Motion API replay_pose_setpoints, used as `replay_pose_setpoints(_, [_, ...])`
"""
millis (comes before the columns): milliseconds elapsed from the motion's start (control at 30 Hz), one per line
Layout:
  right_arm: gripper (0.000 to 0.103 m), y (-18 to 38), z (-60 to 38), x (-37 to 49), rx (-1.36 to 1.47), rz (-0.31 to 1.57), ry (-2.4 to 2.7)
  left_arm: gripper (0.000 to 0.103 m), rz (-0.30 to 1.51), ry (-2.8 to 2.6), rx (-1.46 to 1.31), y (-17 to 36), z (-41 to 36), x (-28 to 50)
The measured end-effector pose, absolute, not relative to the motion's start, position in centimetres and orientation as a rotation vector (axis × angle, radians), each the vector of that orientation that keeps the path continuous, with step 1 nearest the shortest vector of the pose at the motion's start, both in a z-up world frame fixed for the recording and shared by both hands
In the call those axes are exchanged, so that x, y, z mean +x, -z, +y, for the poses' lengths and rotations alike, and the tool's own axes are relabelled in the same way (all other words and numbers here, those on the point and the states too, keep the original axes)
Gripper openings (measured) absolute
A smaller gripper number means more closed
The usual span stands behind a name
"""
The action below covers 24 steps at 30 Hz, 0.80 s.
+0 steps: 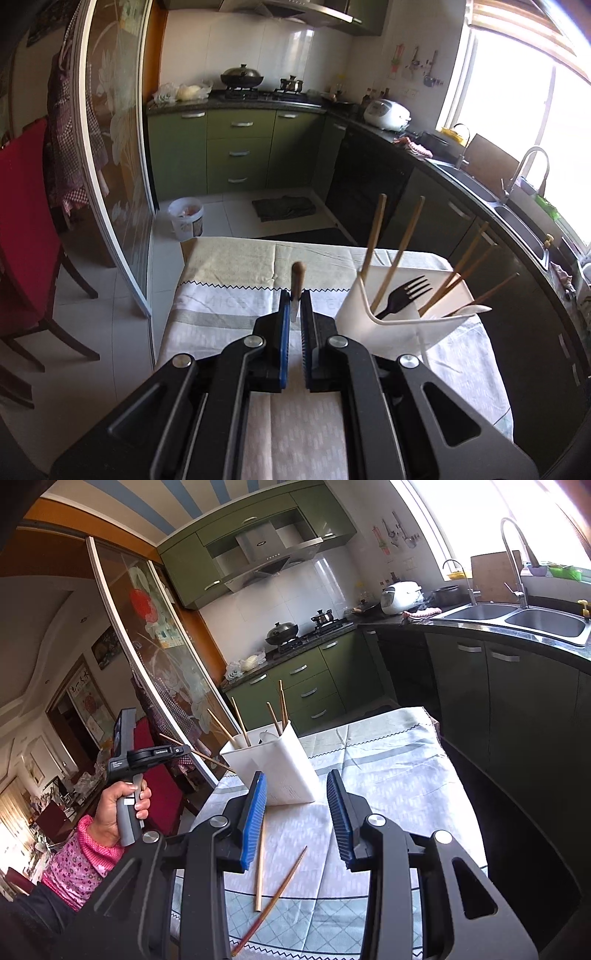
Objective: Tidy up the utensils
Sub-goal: 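Grasp the last chopstick with the left gripper and lift it upright, then lower the chopstick into the white holder and open the left gripper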
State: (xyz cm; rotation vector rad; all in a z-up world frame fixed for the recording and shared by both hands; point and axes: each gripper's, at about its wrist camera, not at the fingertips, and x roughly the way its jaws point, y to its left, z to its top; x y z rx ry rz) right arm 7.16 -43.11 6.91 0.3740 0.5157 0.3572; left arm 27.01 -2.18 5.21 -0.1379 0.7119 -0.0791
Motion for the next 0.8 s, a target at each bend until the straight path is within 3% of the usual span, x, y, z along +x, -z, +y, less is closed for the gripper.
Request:
replay_pose_setpoints(467, [0.034, -6.3, -46.8, 5.2, 0.430, 0.503, -0.306, 0.005, 0.596, 0.211, -0.034, -11.5, -6.4, 18.5])
replay_pose_setpoints(800, [0.034, -6.0, -47.8, 4.7, 0.451, 0.493, -0.288, 0.005, 0.529, 0.273, -0.023, -16.6, -9.7, 19.4])
